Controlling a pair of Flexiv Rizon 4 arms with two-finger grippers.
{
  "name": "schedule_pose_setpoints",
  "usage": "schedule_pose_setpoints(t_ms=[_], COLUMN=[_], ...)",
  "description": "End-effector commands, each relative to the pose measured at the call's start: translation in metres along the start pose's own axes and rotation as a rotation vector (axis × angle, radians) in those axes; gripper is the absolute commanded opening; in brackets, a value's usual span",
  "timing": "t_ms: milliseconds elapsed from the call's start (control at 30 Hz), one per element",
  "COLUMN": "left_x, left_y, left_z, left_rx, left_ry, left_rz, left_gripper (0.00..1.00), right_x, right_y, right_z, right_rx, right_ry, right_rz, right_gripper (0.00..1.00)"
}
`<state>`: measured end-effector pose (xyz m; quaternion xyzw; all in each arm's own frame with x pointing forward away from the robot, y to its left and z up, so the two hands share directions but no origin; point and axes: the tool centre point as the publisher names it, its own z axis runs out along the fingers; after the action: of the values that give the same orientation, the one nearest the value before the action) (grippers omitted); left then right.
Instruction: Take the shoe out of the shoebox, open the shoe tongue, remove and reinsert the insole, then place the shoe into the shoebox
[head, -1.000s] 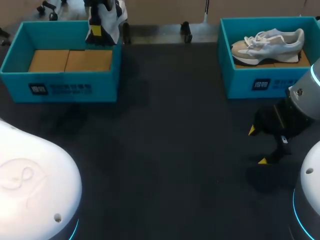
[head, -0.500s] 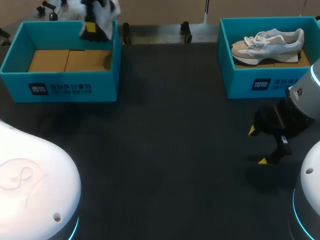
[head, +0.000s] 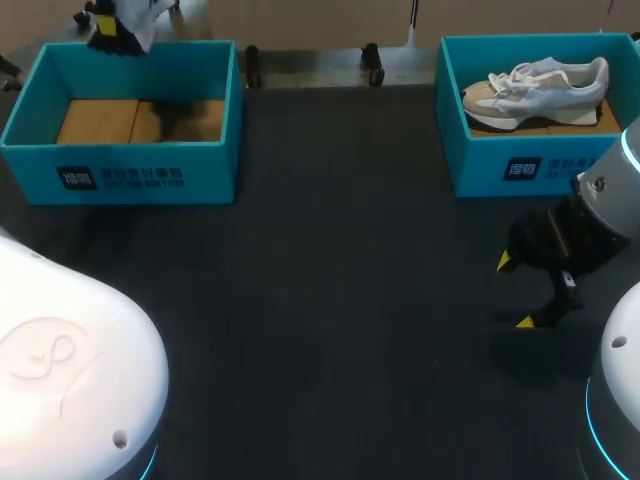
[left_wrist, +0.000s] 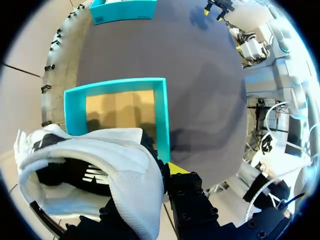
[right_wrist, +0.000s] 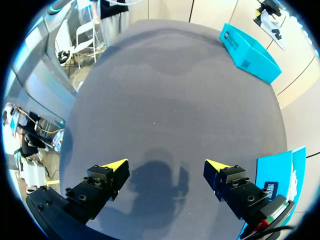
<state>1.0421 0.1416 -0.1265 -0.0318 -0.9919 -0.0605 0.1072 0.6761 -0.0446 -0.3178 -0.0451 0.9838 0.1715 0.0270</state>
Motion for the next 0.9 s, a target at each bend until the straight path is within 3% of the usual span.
schedule_pose_setpoints(t_ms=[33,433,600,767,900], left_x=[-0.007,-0.007,-0.049,-0.064,-0.065], left_y=[0.000,0.000,0.044,0.076,0.090], left_z=[-0.005,-0.005,0.009,0.027,0.035], left_rx=[-0.006,-0.006,0.029,-0.009,-0.018], left_ry=[0.030,0.030,0.033,0.027,0.019], left_rz=[0.001,0.001,-0.065,-0.097,0.005], left_gripper=[0.00,0.00,0.00,0.00,0.00], right_x=[0.001,0.001,0.001,0.001,0.001], right_y=[0.000,0.000,0.000,0.000,0.000], right_z=[0.000,0.000,0.000,0.000,0.000], right_rx=[0.002,0.002,0.002,0.002,0.002], right_ry=[-0.002,-0.002,-0.002,-0.002,-0.002], right_rz=[-0.001,-0.001,-0.001,-0.001,-0.001], right_gripper=[1.00,1.00,1.00,1.00,1.00])
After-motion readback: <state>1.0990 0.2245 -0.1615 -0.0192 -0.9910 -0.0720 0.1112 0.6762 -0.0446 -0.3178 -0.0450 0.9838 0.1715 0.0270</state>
